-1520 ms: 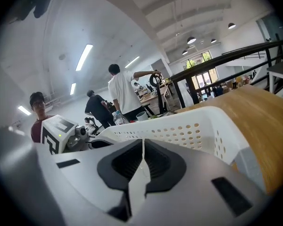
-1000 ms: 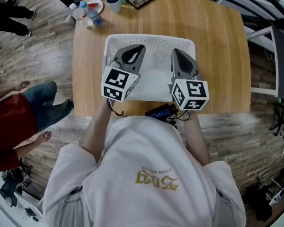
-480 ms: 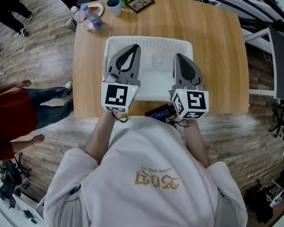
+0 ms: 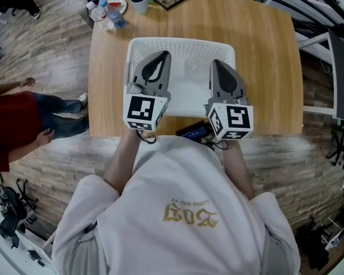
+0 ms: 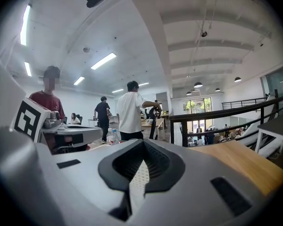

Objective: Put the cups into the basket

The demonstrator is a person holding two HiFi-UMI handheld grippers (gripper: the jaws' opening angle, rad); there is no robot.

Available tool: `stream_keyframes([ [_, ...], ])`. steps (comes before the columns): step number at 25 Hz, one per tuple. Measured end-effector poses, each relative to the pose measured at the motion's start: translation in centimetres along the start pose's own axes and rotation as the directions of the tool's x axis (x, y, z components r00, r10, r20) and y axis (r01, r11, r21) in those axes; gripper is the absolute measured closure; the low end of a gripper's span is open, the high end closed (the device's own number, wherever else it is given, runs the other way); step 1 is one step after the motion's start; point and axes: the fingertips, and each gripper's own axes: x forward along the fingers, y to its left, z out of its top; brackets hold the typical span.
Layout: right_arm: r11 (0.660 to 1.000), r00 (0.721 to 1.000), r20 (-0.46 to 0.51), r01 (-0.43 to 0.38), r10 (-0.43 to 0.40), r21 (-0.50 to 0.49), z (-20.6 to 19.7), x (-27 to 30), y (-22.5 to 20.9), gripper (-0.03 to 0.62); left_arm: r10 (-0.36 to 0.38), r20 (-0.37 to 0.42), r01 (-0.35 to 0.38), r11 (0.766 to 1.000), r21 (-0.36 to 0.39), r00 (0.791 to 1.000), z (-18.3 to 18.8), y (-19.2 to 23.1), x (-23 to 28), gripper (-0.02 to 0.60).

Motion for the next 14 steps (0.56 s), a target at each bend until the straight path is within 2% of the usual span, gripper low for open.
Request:
stream_keyframes([
  [4,1.000,1.000,-0.003,-0.005,0.005,0.004,-0.2,-0.1,0.0,0.584,-0.048,0.043,0.050,0.997,-0.052,0.998,0.5,-0.7,-0.3,0.574],
  [7,1.000,1.000,-0.009,-0.002,0.002,0.010,-0.6,-0.3,0.0,0.583,-0.066,0.064,0.070,0.996,-0.062,0.996,0.7,-1.0,-0.6,0.574],
  [10,1.000,1.000,-0.020,-0.003,0.003,0.018,-1.0,-0.2,-0.1,0.584,-0.063,0.049,0.066,0.996,-0.062,0.997,0.2,-0.9,-0.5,0.574],
  [14,1.000,0.999,-0.040,-0.004,0.005,0.025,-1.7,0.0,-0.5,0.583,-0.061,0.013,0.061,0.998,-0.018,0.998,-0.7,-1.3,0.2,0.574],
])
